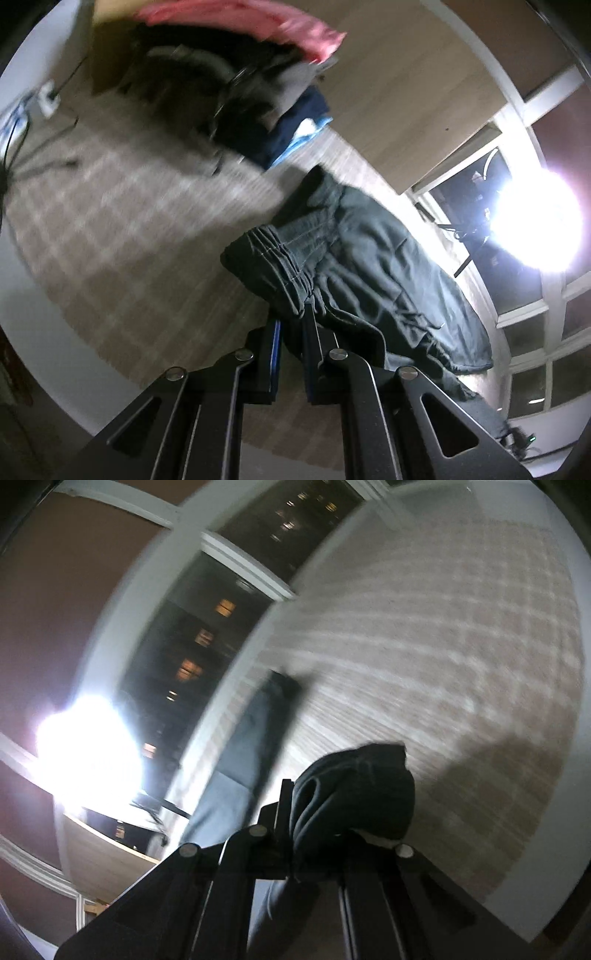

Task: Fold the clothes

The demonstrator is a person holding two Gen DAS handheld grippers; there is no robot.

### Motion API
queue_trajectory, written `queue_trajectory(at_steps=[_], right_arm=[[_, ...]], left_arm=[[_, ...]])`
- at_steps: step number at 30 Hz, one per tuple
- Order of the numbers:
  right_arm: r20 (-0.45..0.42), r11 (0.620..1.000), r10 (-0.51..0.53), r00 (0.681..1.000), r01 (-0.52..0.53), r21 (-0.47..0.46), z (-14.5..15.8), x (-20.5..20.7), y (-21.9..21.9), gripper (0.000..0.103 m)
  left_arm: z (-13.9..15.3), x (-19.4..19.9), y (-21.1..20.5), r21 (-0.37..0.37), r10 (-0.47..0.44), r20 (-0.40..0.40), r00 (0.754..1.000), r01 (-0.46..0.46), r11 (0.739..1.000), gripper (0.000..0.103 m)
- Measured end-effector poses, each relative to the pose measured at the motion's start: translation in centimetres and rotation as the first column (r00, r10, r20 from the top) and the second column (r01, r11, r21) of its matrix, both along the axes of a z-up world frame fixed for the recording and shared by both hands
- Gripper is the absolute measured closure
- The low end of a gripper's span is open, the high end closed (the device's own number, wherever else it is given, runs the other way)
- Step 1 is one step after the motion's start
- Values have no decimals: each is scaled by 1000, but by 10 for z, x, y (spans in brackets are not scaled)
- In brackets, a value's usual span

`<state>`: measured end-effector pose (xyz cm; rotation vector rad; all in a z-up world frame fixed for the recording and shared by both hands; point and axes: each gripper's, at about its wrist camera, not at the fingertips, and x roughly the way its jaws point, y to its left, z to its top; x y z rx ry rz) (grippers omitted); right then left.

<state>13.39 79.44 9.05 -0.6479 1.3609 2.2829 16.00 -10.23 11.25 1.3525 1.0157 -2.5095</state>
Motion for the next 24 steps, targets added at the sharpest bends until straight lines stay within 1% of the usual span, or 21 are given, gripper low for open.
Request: queue_trajectory(at_steps=[4,6,9,12,14,16,18,21,24], right_arm=[[-22,999,20,1000,-19,40,32,-38,1,100],[-2,998,28,1000,-28,61,45,-63,3,100],[37,996,36,999,-39,85,58,-110,10,100],[84,994,34,996,-42,101,60,-159,19,100],[130,992,34,991,-49,113,54,-197,28,100],[190,991,35,981,-59,124,42,-237,36,100],[253,989,38,967,-73,128,24,-274,42,100],[348,987,45,936,-96,131,-6,-330,50,100],[418,983,48,907,-119,144,-31,-374,53,101]], left_arm=[[17,-31,1,-36,-11,-19,1000,10,999,95],[22,-49,1,-52,-13,-20,1000,12,999,95],[19,-88,2,-75,-5,-4,1000,4,997,95],[16,-128,4,-99,4,12,1000,-2,995,95],[14,-154,5,-115,9,22,1000,-7,993,95],[8,-183,6,-135,19,41,999,-13,991,95],[-7,-214,8,-153,35,73,997,-23,988,95],[-33,-260,12,-179,54,124,991,-32,983,95],[-54,-291,15,-199,70,163,984,-37,979,95]])
